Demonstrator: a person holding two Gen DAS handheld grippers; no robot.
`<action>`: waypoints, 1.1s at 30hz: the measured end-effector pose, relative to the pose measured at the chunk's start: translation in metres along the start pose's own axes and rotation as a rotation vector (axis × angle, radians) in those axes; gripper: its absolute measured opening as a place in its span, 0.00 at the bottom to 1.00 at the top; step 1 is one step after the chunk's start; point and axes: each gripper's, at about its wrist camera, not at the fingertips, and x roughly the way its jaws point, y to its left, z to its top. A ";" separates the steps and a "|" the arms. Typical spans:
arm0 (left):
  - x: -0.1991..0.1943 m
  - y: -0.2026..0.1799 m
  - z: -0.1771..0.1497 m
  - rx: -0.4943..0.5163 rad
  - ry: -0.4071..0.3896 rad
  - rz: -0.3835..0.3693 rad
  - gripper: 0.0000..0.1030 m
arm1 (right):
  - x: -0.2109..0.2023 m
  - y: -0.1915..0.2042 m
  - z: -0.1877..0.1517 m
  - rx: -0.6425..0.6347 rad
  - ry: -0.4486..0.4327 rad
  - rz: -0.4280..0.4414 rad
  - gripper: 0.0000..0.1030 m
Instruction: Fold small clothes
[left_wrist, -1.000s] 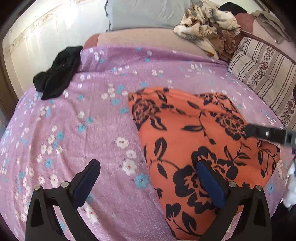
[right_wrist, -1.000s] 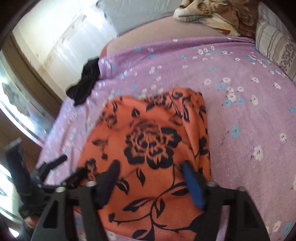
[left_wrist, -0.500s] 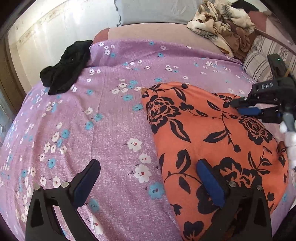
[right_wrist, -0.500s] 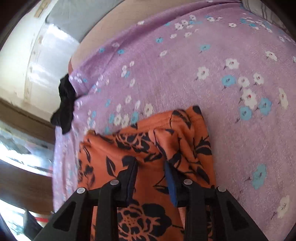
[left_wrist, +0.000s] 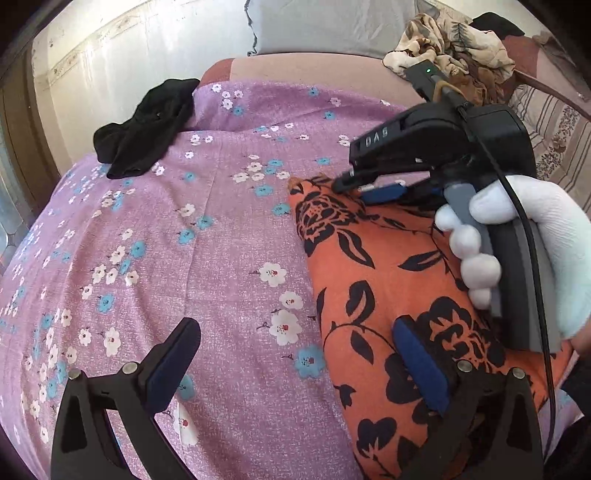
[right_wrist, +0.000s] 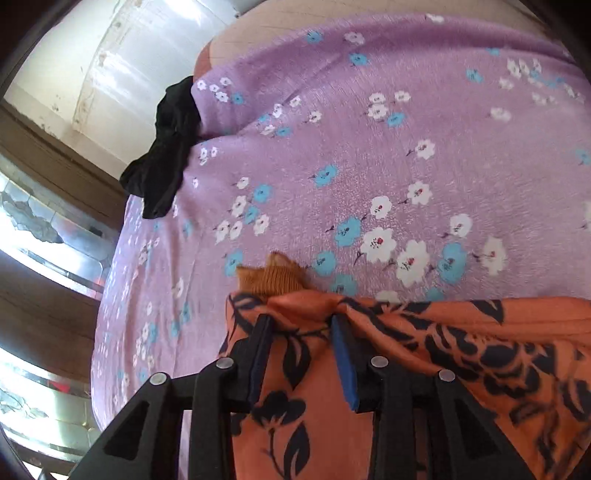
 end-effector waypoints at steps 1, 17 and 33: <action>0.000 0.002 0.001 -0.005 0.004 -0.015 1.00 | -0.006 0.001 0.001 0.008 -0.007 -0.003 0.36; -0.017 0.020 0.016 0.013 0.045 -0.023 1.00 | -0.166 -0.068 -0.141 0.169 -0.016 -0.037 0.52; -0.001 0.001 0.003 0.078 0.019 0.011 1.00 | -0.154 -0.074 -0.159 0.036 -0.053 -0.105 0.20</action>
